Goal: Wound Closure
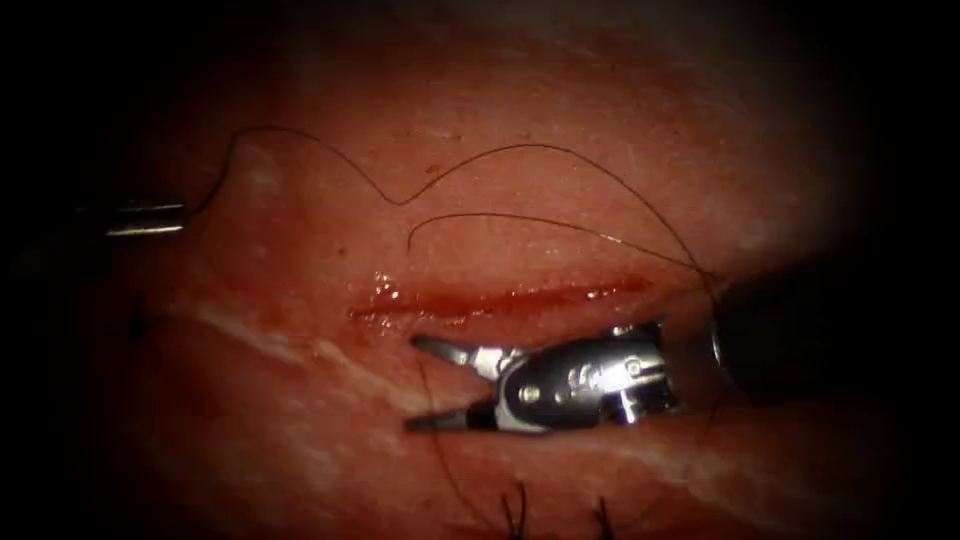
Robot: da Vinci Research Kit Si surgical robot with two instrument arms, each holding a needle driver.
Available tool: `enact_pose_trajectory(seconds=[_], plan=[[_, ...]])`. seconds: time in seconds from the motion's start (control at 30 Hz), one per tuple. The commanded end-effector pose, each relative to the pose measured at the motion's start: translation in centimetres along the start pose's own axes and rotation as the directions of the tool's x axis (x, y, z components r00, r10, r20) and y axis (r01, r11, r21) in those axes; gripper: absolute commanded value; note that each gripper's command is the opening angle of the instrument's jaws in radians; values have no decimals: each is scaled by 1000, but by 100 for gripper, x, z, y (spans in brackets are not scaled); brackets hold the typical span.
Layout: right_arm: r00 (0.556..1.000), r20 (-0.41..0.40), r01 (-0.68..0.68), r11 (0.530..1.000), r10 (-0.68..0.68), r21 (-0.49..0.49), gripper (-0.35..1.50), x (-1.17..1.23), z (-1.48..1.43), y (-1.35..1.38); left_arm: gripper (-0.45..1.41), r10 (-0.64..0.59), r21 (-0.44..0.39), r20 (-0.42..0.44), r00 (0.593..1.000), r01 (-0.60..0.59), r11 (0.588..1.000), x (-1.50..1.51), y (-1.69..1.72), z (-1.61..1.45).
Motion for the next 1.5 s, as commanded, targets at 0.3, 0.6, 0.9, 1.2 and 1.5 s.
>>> enact_pose_trajectory(seconds=[0.3, 0.6, 0.9, 1.2, 1.5], plan=[[999, 41, 6, 997, -10, 75, -35, -2, -5, -20, -45, -2, -3, -1, 1000, 2, 1000, -8, 1, 6], [1000, 6, 20, 992, -21, 121, -35, 62, -16, -76, -45, -2, -3, -1, 1000, 2, 1000, -8, 1, 6], [998, -44, 58, 983, -51, 173, -35, 126, -29, -115, -45, -2, -3, -1, 1000, 2, 1000, -8, 1, 6], [999, -20, 31, 996, -30, 81, 79, 103, -39, -75, -45, -1, -4, -1, 1000, 1, 1000, -8, 1, 4], [1000, 0, 26, 999, -26, 34, 88, 44, -35, -33, -45, -1, -3, -1, 1000, 1, 1000, -9, 1, 5]])
